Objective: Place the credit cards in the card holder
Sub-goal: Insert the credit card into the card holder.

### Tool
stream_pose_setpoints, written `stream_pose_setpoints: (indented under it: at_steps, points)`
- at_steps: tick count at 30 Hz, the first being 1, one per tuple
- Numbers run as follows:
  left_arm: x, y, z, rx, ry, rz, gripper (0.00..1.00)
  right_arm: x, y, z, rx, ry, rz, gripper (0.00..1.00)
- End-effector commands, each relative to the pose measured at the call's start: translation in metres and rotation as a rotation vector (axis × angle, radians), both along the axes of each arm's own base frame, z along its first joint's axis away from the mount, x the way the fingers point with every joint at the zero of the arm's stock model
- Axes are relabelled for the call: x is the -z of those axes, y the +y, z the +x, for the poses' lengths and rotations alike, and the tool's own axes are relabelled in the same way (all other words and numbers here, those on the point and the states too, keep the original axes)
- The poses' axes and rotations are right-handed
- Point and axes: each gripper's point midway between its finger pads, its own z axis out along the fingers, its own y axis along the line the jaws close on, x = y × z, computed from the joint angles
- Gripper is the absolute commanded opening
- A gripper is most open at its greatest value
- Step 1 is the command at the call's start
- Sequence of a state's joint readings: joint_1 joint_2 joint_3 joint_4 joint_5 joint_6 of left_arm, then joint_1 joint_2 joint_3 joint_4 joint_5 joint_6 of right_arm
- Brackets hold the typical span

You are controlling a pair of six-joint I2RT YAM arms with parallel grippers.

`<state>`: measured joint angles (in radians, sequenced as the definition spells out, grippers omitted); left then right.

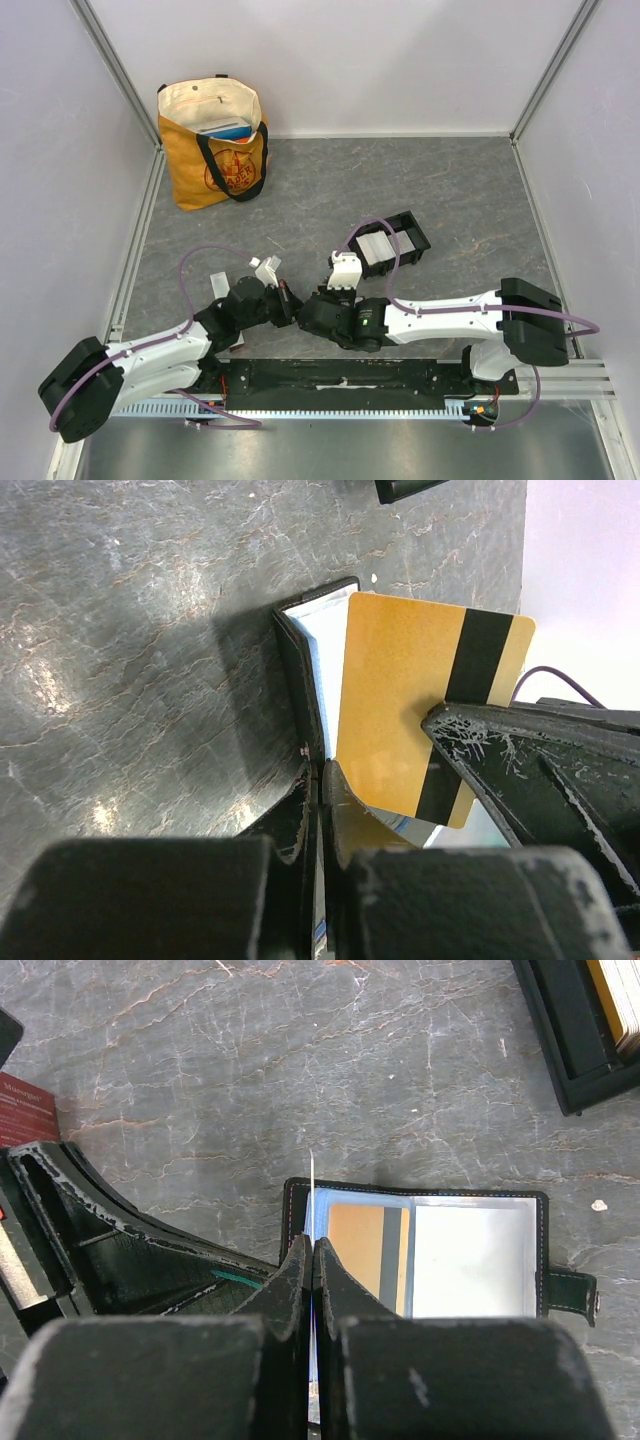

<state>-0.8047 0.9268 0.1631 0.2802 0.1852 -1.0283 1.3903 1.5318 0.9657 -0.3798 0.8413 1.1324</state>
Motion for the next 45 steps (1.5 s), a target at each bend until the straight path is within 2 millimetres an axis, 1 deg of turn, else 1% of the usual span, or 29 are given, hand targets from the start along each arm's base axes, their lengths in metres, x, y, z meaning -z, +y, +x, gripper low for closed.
stream_pose_setpoints:
  at_steps: [1, 6, 11, 13, 16, 20, 22, 24, 26, 31, 35, 37, 39, 42, 45]
  points:
    - [-0.012, -0.002, 0.004, -0.022, -0.018, -0.035, 0.02, -0.015, -0.005, 0.006, 0.048, -0.067, -0.052, 0.0]
    - [-0.011, -0.001, 0.005, -0.027, -0.02, -0.028, 0.02, -0.015, -0.018, 0.006, 0.069, -0.082, -0.142, 0.0]
    - [-0.012, 0.0, 0.004, -0.028, -0.022, -0.03, 0.02, -0.013, -0.024, 0.005, 0.075, -0.078, -0.157, 0.0]
    - [-0.012, -0.001, 0.003, -0.024, -0.022, -0.029, 0.02, -0.014, -0.03, 0.006, 0.088, -0.079, -0.17, 0.0]
    - [-0.01, 0.0, 0.003, -0.026, -0.019, -0.023, 0.02, -0.015, -0.038, 0.005, 0.098, -0.082, -0.168, 0.0]
    - [-0.004, 0.004, 0.003, -0.032, -0.012, -0.001, 0.02, -0.02, -0.035, 0.003, 0.055, -0.083, -0.12, 0.0]
    - [-0.002, 0.005, 0.003, -0.038, -0.012, 0.01, 0.02, -0.019, -0.038, 0.003, 0.053, -0.066, -0.107, 0.0]
    - [0.002, 0.008, 0.004, -0.049, -0.006, 0.028, 0.02, -0.013, -0.044, 0.004, 0.058, -0.046, -0.105, 0.0]
    - [0.008, 0.012, 0.004, -0.059, 0.001, 0.046, 0.02, -0.012, -0.049, 0.004, 0.062, -0.037, -0.087, 0.0]
    - [0.026, 0.022, 0.002, -0.083, 0.021, 0.101, 0.02, -0.01, -0.048, 0.003, 0.024, -0.004, -0.004, 0.0]
    - [0.04, 0.028, 0.0, -0.101, 0.046, 0.138, 0.02, -0.005, -0.053, 0.005, 0.026, 0.024, 0.02, 0.0]
    - [0.045, 0.03, -0.001, -0.105, 0.055, 0.149, 0.02, 0.002, -0.053, 0.005, 0.004, 0.054, 0.024, 0.0]
    - [0.047, 0.031, -0.001, -0.109, 0.059, 0.156, 0.02, 0.01, -0.045, 0.002, -0.05, 0.095, 0.059, 0.0]
    - [0.05, 0.032, -0.001, -0.109, 0.065, 0.161, 0.02, 0.018, -0.027, -0.008, -0.137, 0.162, 0.173, 0.0]
    - [0.052, 0.033, -0.002, -0.113, 0.07, 0.165, 0.02, 0.026, -0.021, -0.009, -0.152, 0.195, 0.234, 0.0]
